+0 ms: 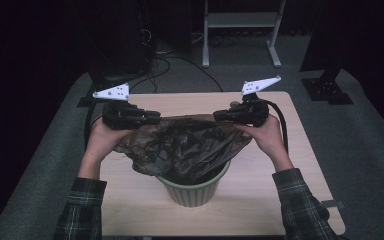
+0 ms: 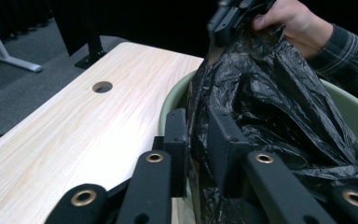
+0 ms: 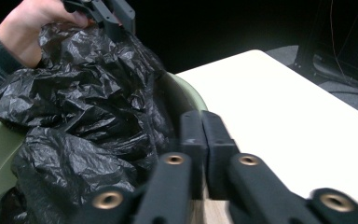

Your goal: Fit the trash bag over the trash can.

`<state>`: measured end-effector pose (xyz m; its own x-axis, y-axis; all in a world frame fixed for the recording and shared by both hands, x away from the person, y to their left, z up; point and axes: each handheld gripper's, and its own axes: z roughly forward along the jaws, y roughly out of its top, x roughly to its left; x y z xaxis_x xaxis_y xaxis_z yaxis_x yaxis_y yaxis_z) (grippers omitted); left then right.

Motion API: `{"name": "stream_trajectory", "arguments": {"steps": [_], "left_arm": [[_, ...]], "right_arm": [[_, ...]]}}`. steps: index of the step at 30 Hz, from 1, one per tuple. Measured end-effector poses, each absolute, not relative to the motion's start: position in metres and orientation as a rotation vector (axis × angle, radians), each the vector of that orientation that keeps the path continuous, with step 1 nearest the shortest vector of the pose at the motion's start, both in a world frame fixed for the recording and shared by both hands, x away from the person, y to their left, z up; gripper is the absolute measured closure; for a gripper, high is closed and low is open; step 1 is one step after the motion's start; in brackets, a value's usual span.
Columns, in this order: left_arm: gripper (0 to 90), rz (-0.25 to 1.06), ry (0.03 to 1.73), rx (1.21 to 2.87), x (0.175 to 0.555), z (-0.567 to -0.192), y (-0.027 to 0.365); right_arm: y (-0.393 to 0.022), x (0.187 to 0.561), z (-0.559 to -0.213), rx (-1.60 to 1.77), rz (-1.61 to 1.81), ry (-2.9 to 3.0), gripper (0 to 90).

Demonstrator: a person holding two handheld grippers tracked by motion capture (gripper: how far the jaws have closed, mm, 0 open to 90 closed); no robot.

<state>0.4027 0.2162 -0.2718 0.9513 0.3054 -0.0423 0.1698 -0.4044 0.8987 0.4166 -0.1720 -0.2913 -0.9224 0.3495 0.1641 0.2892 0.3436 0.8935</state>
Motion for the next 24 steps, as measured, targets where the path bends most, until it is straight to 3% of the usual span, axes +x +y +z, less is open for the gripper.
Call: {"name": "stream_trajectory", "arguments": {"steps": [13,20,24], "left_arm": [[72.8,0.149,0.317,1.993,0.417,-0.258,0.204],[78.6,0.122,0.314,2.015,0.421,-0.265,0.199],[89.1,0.103,0.319,2.024,0.421,-0.268,0.2]], "right_arm": [[-0.17,0.417,-0.287,0.579,1.666,2.517,89.9],[-0.169,0.415,-0.284,0.567,1.665,2.519,89.9],[-0.168,0.416,-0.284,0.57,1.669,2.516,89.9]]}}
